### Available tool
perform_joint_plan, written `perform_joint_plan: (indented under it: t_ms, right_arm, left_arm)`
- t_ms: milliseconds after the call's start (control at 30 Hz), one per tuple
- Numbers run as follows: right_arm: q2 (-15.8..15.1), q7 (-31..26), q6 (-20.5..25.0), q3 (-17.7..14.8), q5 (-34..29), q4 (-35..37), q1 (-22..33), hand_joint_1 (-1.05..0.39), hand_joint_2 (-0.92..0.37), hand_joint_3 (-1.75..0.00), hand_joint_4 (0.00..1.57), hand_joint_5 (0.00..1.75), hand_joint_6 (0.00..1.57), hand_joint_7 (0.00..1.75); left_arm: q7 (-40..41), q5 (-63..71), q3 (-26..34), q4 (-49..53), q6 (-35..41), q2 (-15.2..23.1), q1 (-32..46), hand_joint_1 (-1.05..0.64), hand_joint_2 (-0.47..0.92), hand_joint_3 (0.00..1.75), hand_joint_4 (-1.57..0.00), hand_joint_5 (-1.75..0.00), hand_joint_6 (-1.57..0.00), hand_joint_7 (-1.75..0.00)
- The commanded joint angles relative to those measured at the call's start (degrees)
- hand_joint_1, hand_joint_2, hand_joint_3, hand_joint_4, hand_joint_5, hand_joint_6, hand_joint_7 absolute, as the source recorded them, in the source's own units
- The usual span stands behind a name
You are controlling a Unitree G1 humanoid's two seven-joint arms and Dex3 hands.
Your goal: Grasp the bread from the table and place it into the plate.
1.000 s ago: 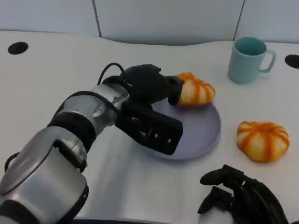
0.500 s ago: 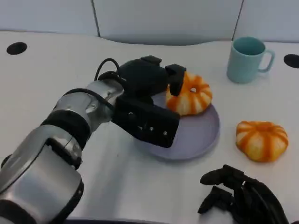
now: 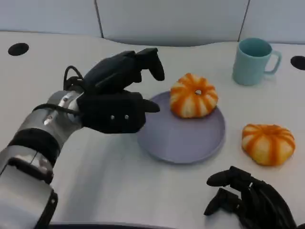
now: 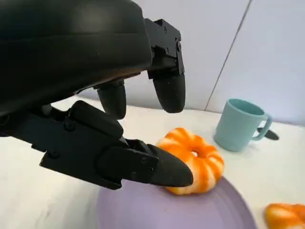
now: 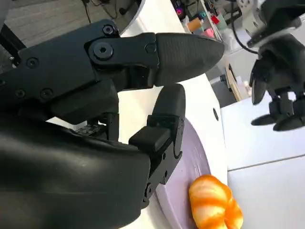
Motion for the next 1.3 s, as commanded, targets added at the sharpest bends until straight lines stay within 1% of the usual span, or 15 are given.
perform_joint_plan:
  t_ms: [33,67,100,133,267,433,533,633,733,800,933,1000,1100,1300]
  right_arm:
    - [-0.9,0.2,0.0,-0.9,0.4,0.9,0.0,-0.46,-0.92,-0.43,0.58,1.4,0.6,0.97]
    - [-0.9,0.1,-0.1,-1.0,0.3,1.0,-0.1,-0.46,-0.92,-0.43,0.58,1.4,0.59,0.97]
    - [-0.9,0.0,-0.1,-1.0,0.2,1.0,-0.1,-0.47,-0.92,-0.43,0.59,1.4,0.59,0.97]
    - [-0.9,-0.1,-0.2,-1.1,0.0,1.1,-0.1,-0.47,-0.92,-0.44,0.59,1.4,0.59,0.97]
    - [-0.6,-0.4,-1.2,-1.5,-0.2,1.7,-0.4,-0.47,-0.92,-0.45,0.58,1.41,0.58,0.98]
    - [-0.3,-1.2,-3.0,-1.6,-0.7,2.2,-0.6,-0.47,-0.92,-0.46,0.57,1.44,0.58,1.0]
    - [-0.2,-1.8,-3.5,-1.7,-0.7,2.2,-0.6,-0.47,-0.92,-0.46,0.56,1.46,0.58,1.01]
    - [-0.2,-1.4,-5.2,-2.0,-0.7,3.3,-1.0,-0.49,-0.92,-0.45,0.54,1.49,0.56,1.03]
    - [-0.3,-1.8,-5.5,-2.0,-0.7,3.7,-1.2,-0.5,-0.92,-0.43,0.54,1.49,0.56,1.04]
    - [-0.4,-2.2,-5.1,-2.0,-0.9,3.5,-1.2,-0.49,-0.92,-0.44,0.54,1.49,0.56,1.04]
    - [-0.5,-2.4,-5.0,-2.0,-0.8,3.7,-1.4,-0.48,-0.92,-0.44,0.54,1.49,0.56,1.04]
    - [-0.5,-2.4,-4.9,-2.0,-0.7,3.8,-1.5,-0.48,-0.92,-0.44,0.54,1.49,0.56,1.05]
    - [-0.6,-2.9,-4.9,-1.8,-1.1,3.6,-1.5,-0.48,-0.92,-0.44,0.54,1.49,0.55,1.05]
    - [-0.8,-3.1,-4.8,-1.7,-1.4,3.7,-1.7,-0.48,-0.92,-0.44,0.54,1.49,0.55,1.05]
  left_arm:
    - [-6.0,-6.4,4.6,-3.0,-2.4,1.7,4.0,-0.78,0.92,0.25,0.0,-1.55,-0.06,-1.13]
    - [-7.9,-8.6,6.0,-3.7,-2.9,1.5,5.2,-0.77,0.92,0.24,0.0,-1.53,-0.08,-1.07]
    - [-9.4,-10.2,7.0,-4.3,-3.1,1.4,6.0,-0.74,0.92,0.23,0.0,-1.49,-0.13,-0.97]
    - [-11.1,-12.1,8.2,-5.2,-3.5,1.3,7.1,-0.73,0.92,0.22,0.0,-1.47,-0.14,-0.93]
    - [-16.5,-18.9,12.1,-8.5,-4.7,0.7,11.7,-0.65,0.92,0.18,-0.02,-1.46,-0.19,-0.88]
    - [-21.4,-25.3,15.7,-13.4,-3.7,0.4,17.6,-0.66,0.92,0.21,-0.04,-1.48,-0.2,-0.86]
    - [-23.3,-28.7,17.6,-17.1,-3.3,-0.1,21.6,-0.64,0.92,0.2,-0.06,-1.46,-0.23,-0.83]
    - [-25.2,-32.5,19.4,-21.7,-0.4,-0.9,25.3,-0.63,0.92,0.18,-0.1,-1.44,-0.26,-0.81]
    - [-27.7,-36.9,20.9,-25.8,2.8,-1.7,28.7,-0.61,0.92,0.18,-0.12,-1.44,-0.27,-0.81]
    - [-28.0,-38.4,21.9,-28.5,4.2,-1.9,31.2,-0.61,0.92,0.2,-0.13,-1.45,-0.27,-0.82]
    - [-28.7,-40.4,23.1,-32.9,6.5,-2.3,35.4,-0.63,0.92,0.25,-0.13,-1.48,-0.25,-0.88]
    - [-30.2,-42.7,23.7,-36.2,9.6,-2.1,38.4,-0.64,0.92,0.26,-0.11,-1.46,-0.22,-0.89]
    - [-31.0,-45.1,25.0,-39.2,11.9,-2.5,41.6,-0.67,0.92,0.27,-0.1,-1.45,-0.19,-0.89]
    - [-31.6,-47.8,26.7,-42.7,16.6,-3.0,46.5,-0.67,0.92,0.22,-0.14,-1.44,-0.26,-0.92]
